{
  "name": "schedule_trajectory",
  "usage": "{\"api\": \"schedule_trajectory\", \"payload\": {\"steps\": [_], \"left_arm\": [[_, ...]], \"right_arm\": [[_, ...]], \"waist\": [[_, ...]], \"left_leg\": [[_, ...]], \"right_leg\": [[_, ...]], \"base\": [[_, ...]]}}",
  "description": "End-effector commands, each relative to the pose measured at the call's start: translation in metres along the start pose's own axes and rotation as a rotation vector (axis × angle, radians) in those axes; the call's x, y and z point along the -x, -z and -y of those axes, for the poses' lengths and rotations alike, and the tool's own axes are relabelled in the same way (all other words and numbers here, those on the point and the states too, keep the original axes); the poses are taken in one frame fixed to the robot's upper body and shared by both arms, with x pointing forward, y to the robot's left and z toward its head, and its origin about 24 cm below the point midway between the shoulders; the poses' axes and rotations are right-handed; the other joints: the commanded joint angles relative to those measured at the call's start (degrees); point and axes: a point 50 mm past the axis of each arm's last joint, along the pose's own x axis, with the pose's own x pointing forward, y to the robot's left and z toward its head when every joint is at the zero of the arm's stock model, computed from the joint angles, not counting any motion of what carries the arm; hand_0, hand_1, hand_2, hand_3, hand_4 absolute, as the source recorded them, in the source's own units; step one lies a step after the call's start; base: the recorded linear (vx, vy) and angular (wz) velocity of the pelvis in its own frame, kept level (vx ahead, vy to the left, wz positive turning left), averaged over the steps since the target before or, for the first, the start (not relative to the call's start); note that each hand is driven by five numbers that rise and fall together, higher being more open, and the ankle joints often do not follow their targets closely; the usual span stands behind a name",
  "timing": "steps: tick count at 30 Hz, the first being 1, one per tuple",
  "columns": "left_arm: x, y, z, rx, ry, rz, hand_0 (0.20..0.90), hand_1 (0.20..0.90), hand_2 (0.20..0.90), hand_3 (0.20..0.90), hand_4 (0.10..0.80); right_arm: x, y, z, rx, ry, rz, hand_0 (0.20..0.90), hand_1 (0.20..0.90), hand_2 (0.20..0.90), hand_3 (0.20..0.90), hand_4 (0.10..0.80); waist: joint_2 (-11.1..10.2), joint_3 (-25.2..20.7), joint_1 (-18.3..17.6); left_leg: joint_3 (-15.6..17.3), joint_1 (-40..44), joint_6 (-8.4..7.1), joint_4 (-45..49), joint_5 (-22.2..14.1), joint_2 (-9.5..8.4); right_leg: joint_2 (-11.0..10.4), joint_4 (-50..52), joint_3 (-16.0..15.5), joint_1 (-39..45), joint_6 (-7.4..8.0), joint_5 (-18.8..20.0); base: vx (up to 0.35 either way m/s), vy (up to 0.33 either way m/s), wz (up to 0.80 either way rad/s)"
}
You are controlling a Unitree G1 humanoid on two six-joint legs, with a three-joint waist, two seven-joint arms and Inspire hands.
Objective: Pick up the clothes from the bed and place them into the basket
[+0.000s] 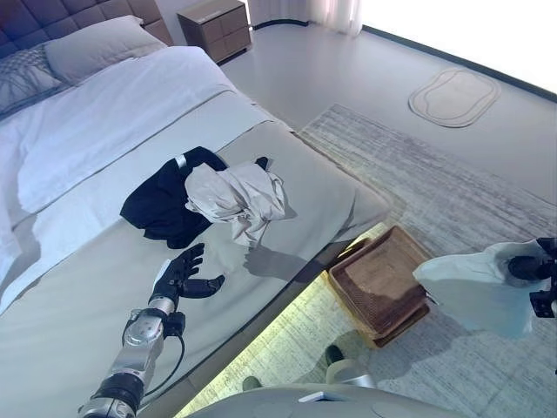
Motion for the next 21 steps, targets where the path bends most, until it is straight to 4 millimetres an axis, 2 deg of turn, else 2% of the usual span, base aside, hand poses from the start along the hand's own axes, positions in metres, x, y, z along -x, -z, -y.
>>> {"api": "schedule_trajectory", "payload": {"steps": [1,6,12,13,14,21], "left_arm": [[-0.015,-0.044,-0.014,-0.012,-0.036,0.180,0.900,0.900,0.900,0.900,0.800],[-0.016,-0.045,-0.011,0.000,-0.035,0.186,0.900,0.900,0.900,0.900,0.800],[-0.015,-0.042,-0.010,0.007,-0.036,0.182,0.900,0.900,0.900,0.900,0.800],[-0.015,-0.041,-0.010,0.008,-0.036,0.181,0.900,0.900,0.900,0.900,0.800],[-0.015,-0.041,-0.010,0.009,-0.037,0.180,0.900,0.900,0.900,0.900,0.800],[-0.014,-0.042,-0.011,0.008,-0.042,0.185,0.900,0.900,0.900,0.900,0.800]], "right_arm": [[-0.011,-0.062,0.040,0.006,0.157,0.220,0.300,0.300,0.300,0.200,0.100],[-0.012,-0.074,0.033,0.018,0.133,0.247,0.300,0.300,0.300,0.200,0.100],[-0.014,-0.077,0.018,0.067,0.096,0.236,0.300,0.300,0.300,0.200,0.100],[-0.015,-0.076,0.016,0.087,0.098,0.229,0.834,0.834,0.834,0.823,0.723],[-0.016,-0.076,0.014,0.095,0.091,0.217,0.900,0.900,0.900,0.900,0.800],[-0.018,-0.072,0.007,0.065,0.087,0.183,0.900,0.900,0.900,0.900,0.800]], "waist": [[-1.35,-0.56,2.76],[-0.88,0.15,3.34],[-0.78,0.40,4.27],[-0.78,0.37,4.39],[-0.77,0.33,4.59],[-0.70,0.88,5.50]], "left_leg": [[-2.03,1.50,-2.68,5.39,-8.37,1.69],[-2.54,1.06,-2.76,5.05,-8.03,1.41],[-3.17,0.82,-2.80,4.78,-7.72,1.14],[-3.19,0.86,-2.81,4.74,-7.68,1.16],[-3.23,0.90,-2.84,4.69,-7.61,1.21],[-3.85,0.80,-2.80,4.19,-7.23,1.09]], "right_leg": [[0.00,6.40,-5.26,-6.91,0.26,-0.49],[-0.23,6.29,-5.71,-6.99,0.19,-0.55],[-0.56,6.04,-6.33,-6.59,0.19,-0.56],[-0.61,5.98,-6.47,-6.50,0.20,-0.54],[-0.66,5.92,-6.63,-6.39,0.19,-0.52],[-0.88,6.03,-7.38,-6.17,0.19,-0.64]], "base": [[-0.020,0.012,0.05],[-0.011,0.003,0.06],[0.000,0.000,0.02],[0.017,-0.008,0.04],[0.019,-0.004,0.04],[-0.008,-0.003,0.07]]}}
